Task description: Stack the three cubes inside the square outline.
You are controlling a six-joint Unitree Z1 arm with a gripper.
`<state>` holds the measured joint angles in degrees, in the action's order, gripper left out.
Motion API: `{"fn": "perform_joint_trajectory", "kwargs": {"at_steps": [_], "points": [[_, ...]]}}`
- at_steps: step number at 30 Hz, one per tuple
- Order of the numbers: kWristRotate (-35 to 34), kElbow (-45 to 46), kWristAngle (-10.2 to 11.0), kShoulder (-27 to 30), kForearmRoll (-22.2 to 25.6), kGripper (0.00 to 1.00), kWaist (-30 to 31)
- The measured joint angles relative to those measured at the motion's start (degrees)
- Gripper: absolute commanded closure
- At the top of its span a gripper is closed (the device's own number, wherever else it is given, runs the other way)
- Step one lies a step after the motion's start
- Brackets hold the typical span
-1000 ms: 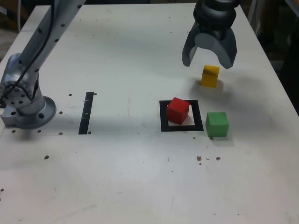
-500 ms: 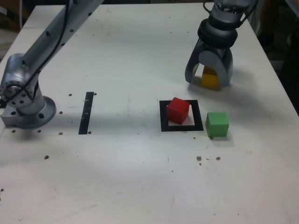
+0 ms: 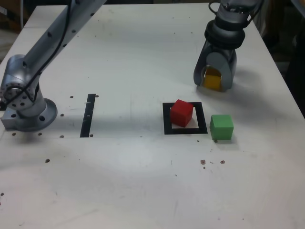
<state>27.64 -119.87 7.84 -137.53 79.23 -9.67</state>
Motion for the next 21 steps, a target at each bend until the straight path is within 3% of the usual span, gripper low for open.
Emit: {"fn": "perform_joint_trajectory", "kwargs": {"at_steps": [13,21], "points": [[-0.28,-0.76,0.31,0.63,1.40,0.84,0.04],[-4.09,1.74,2.60,9.66,5.49,0.87,5.57]]}}
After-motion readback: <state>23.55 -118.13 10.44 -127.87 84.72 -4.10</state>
